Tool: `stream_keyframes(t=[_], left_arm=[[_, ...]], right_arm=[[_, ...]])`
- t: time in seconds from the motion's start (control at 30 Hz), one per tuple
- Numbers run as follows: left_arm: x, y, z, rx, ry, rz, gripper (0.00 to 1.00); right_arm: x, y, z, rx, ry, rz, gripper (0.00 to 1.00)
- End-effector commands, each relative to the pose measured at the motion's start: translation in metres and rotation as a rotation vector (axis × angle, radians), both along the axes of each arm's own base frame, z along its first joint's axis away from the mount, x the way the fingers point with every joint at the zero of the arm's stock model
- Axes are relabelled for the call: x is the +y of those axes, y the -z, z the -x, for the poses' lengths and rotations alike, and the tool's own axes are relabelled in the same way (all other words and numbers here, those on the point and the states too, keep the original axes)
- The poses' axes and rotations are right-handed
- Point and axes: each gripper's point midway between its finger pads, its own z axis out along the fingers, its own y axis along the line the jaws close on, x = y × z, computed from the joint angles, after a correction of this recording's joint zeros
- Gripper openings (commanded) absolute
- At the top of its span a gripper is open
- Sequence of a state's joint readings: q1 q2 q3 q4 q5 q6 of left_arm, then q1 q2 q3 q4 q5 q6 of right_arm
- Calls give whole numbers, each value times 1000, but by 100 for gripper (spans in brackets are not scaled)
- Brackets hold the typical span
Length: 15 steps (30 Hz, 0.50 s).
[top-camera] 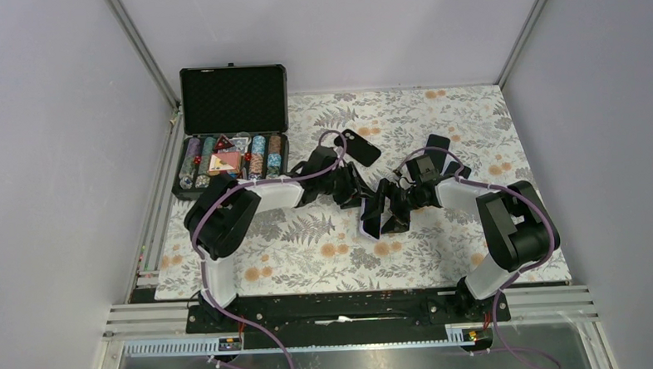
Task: Take the phone out of the phone case
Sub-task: Pick up the phone at the center of the board.
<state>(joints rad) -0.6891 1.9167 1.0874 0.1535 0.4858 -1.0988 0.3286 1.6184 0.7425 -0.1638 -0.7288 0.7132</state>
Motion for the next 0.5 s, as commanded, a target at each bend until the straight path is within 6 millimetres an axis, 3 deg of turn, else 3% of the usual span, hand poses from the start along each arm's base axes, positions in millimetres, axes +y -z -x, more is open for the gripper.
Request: stream_keyframes(t=[0.0,0.2,0.47], left_arm=[[-9,-1,-6,3,14,11,46],[-16,5,-5,19,33,2,43],[-20,3,-5,9,50,33,2]], right_arm=[[12,-22,-5,-33,-36,-75,45],[12,-25,-5,-44,-49,-73,45],[10,-27,0,-32,-77,-65,48]])
